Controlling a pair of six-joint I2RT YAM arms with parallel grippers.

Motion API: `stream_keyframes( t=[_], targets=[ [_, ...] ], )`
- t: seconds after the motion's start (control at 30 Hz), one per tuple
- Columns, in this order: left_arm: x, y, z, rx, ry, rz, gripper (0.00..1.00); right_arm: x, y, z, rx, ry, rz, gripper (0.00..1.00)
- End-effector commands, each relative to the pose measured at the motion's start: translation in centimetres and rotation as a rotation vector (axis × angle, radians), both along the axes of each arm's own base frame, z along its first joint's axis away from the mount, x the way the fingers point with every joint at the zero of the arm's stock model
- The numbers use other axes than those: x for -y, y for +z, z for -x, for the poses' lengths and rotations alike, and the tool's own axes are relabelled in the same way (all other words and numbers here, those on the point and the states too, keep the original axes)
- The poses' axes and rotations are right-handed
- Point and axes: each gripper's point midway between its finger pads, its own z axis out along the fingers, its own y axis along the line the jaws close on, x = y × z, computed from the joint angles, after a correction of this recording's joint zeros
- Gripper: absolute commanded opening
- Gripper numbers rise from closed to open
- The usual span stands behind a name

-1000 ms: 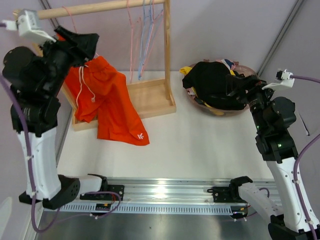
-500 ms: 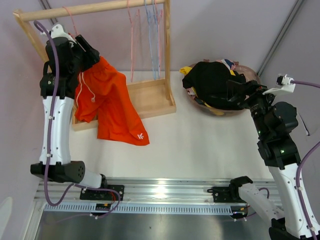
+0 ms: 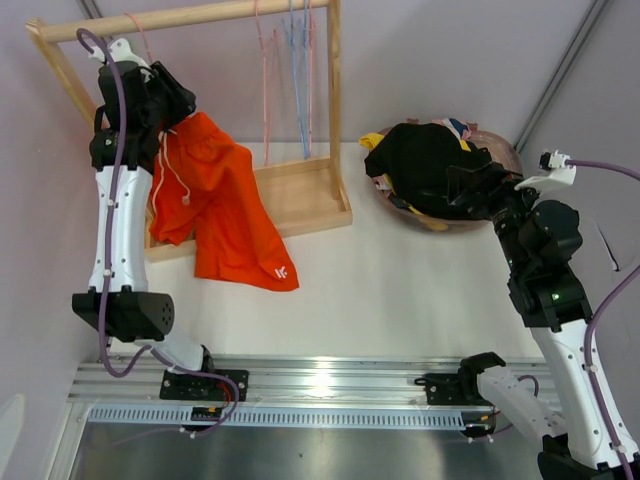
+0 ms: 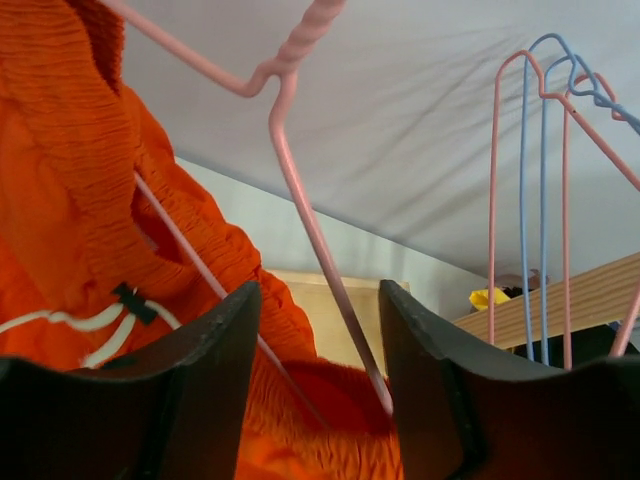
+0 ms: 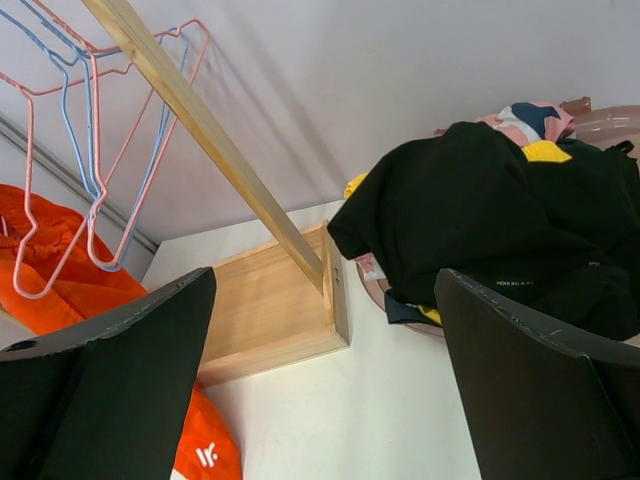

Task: Remove the shorts from the hanger

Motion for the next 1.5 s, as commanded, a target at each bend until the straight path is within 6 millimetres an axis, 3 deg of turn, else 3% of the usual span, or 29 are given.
stream_keyframes(
  t=[0.0,0.03,0.07,0.1,0.23,0.33,0.37,0.43,0.47,0.5,0.57,0.6,0.67,0.7,0.77,0.8,0.9,1.03,1.33,1.37,1.4,1.43,1.47],
  targets=[
    [0.1,2.5,-1.3,0.089,-0.033,0.012,0.46,-0.1,0.4,-0.2,0.023,0.002,-0.001,1.0],
    [0.2,2.3,-1.8,0.088,-0.04,0.021,0.35,-0.3,0.2,-0.3,0.018,0.008,0.0,0.99],
    [0.4,2.4,-2.0,0.091,-0.044,0.033,0.1,-0.4,0.0,-0.4,0.017,0.015,-0.001,0.99],
    [0.5,2.3,-2.1,0.088,-0.049,0.041,0.01,-0.7,0.0,-0.4,0.019,0.025,0.001,0.99],
    [0.8,3.6,-1.4,0.111,-0.065,0.047,0.0,-2.8,-0.8,-0.3,0.017,0.125,0.006,0.99],
    [1.1,5.5,0.6,0.137,-0.078,0.037,0.0,-6.6,-0.2,0.9,0.074,0.302,0.01,0.99],
    [1.3,6.3,1.4,0.152,-0.089,0.034,0.0,-9.0,0.1,1.6,0.098,0.386,0.01,0.99],
    [1.7,8.0,2.9,0.178,-0.105,0.035,0.0,-11.5,0.3,2.5,0.123,0.456,0.038,0.99],
    [2.1,8.9,3.8,0.195,-0.123,0.04,0.0,-14.8,0.4,3.9,0.132,0.552,0.049,0.99],
    [2.4,10.5,4.8,0.229,-0.134,0.041,0.0,-15.7,0.6,3.9,0.147,0.533,0.085,0.99],
    [2.8,11.2,5.8,0.236,-0.15,0.056,0.0,-19.6,1.3,4.6,0.172,0.585,0.112,0.99],
    [3.3,12.3,6.8,0.26,-0.173,0.075,0.0,-22.1,1.4,6.3,0.18,0.626,0.127,0.99],
    [4.1,13.0,7.7,0.278,-0.21,0.102,0.0,-25.2,1.6,7.1,0.174,0.656,0.126,0.99],
    [4.6,13.2,8.5,0.281,-0.232,0.123,0.0,-28.3,1.5,8.0,0.158,0.693,0.134,1.0],
    [5.1,13.5,9.3,0.289,-0.25,0.145,0.0,-31.3,1.3,8.8,0.156,0.721,0.146,1.0],
    [5.3,13.1,9.6,0.279,-0.258,0.153,0.0,-33.8,0.7,9.3,0.147,0.741,0.163,1.0],
    [5.7,13.6,11.3,0.294,-0.277,0.163,0.0,-37.4,0.1,9.0,0.146,0.747,0.163,1.0],
    [6.5,13.9,13.8,0.31,-0.314,0.172,0.0,-40.6,0.1,7.9,0.141,0.742,0.144,0.99],
    [7.3,12.5,16.2,0.301,-0.353,0.192,0.0,-45.2,0.3,5.7,0.156,0.7,0.136,0.99],
    [7.4,12.6,16.4,0.31,-0.357,0.194,0.0,-45.8,0.1,5.6,0.155,0.705,0.135,0.95],
    [7.4,12.4,16.4,0.31,-0.355,0.194,0.0,-46.3,-0.4,5.8,0.146,0.718,0.136,0.73],
    [7.3,12.4,16.5,0.311,-0.354,0.194,0.0,-46.5,-0.7,5.8,0.138,0.724,0.136,0.58],
    [7.3,12.5,16.5,0.315,-0.354,0.186,0.0,-46.7,-1.6,6.1,0.123,0.734,0.145,0.18]
  ],
)
